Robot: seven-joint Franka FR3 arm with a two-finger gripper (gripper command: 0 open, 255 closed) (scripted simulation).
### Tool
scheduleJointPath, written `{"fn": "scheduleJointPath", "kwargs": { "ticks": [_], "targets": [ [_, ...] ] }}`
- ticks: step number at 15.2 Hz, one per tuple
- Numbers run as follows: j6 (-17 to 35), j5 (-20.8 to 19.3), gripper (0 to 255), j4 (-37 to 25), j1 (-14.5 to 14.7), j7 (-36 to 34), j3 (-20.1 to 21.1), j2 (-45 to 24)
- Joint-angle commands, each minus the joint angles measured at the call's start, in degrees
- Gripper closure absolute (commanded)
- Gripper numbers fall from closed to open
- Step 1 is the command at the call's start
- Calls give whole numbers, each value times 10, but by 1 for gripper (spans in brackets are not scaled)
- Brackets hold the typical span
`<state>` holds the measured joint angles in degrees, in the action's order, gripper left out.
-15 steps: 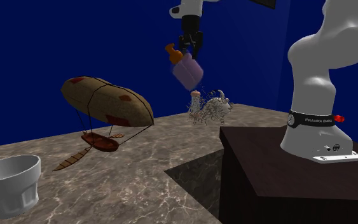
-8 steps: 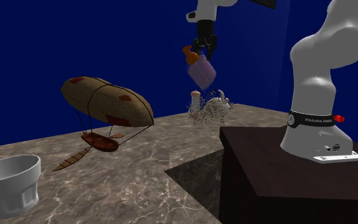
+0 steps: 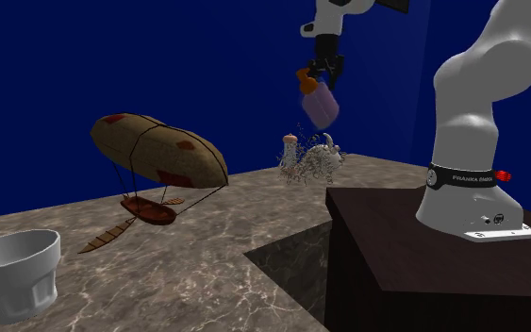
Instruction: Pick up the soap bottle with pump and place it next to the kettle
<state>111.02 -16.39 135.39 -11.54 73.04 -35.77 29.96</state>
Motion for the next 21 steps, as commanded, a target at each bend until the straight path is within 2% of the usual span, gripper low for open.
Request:
{"fn": "scheduleJointPath", "kwargs": {
  "ticks": [1, 7, 13, 18, 21],
  "targets": [
    [-3, -10, 255, -8, -11, 31, -24, 0],
    [-9, -28, 255, -42, -31, 118, -94, -12],
    [-11, -27, 255, -98, -30, 215, -182, -50],
    [-9, 2, 255, -161, -2, 308, -280, -105],
    [-7, 43, 255, -205, 41, 377, -370, -158]
  ]
}}
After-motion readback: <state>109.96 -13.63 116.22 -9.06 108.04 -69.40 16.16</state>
